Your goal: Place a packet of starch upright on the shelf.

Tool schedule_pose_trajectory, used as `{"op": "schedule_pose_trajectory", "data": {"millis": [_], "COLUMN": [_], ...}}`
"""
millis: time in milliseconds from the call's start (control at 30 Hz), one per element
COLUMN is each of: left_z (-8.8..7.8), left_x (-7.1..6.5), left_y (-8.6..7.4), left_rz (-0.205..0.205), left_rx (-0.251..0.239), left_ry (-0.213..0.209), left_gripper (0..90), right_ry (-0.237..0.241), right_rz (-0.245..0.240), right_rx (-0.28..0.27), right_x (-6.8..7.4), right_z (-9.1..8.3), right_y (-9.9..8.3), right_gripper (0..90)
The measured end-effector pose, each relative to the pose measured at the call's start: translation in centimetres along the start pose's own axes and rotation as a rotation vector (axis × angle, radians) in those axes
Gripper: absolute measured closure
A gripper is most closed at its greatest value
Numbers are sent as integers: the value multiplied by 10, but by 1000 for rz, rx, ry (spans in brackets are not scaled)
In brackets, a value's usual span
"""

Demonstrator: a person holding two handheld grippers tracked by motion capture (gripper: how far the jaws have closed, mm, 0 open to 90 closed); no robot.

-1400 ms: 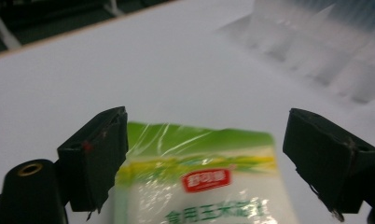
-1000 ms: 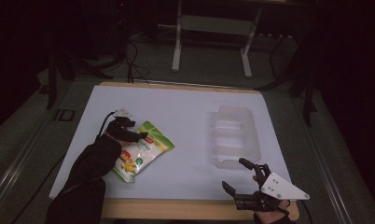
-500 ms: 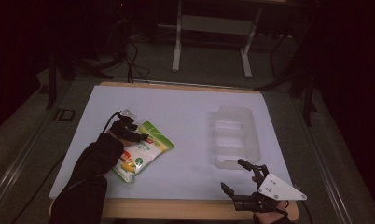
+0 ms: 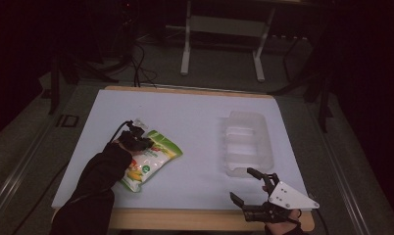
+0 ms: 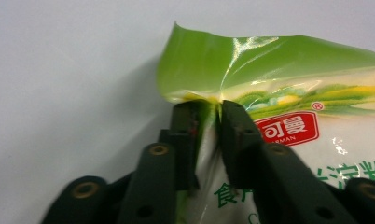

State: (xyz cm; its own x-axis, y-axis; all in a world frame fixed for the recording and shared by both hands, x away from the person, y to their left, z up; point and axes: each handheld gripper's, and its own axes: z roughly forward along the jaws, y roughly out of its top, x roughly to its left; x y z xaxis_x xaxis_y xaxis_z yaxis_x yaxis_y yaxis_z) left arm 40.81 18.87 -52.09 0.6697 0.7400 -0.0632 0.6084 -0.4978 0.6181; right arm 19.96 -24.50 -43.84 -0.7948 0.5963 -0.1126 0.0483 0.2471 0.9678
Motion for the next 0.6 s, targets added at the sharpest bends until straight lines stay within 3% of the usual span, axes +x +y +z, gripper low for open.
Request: {"op": "schedule_pose_trajectory", "data": {"millis": [300,500,567,600], "left_z": [-10,-29,-29,-42], "left_x": [-6,-12,-12,-15], "left_y": [0,4,4,7], "left_rz": [22,31,31,46], "left_rx": [-45,-107,-107,-131], "left_ry": [30,25,25,26], "left_gripper": [853,862,862,862], "right_ry": [6,4,4,4], "right_rz": [15,17,18,18], "right_rx": [3,-2,-1,-1], "right_x": [-2,-3,-3,-3], "right_z": [0,-1,-1,-1], "right_y": [-1,-1,-1,-1], "right_gripper": [160,159,159,159]}}
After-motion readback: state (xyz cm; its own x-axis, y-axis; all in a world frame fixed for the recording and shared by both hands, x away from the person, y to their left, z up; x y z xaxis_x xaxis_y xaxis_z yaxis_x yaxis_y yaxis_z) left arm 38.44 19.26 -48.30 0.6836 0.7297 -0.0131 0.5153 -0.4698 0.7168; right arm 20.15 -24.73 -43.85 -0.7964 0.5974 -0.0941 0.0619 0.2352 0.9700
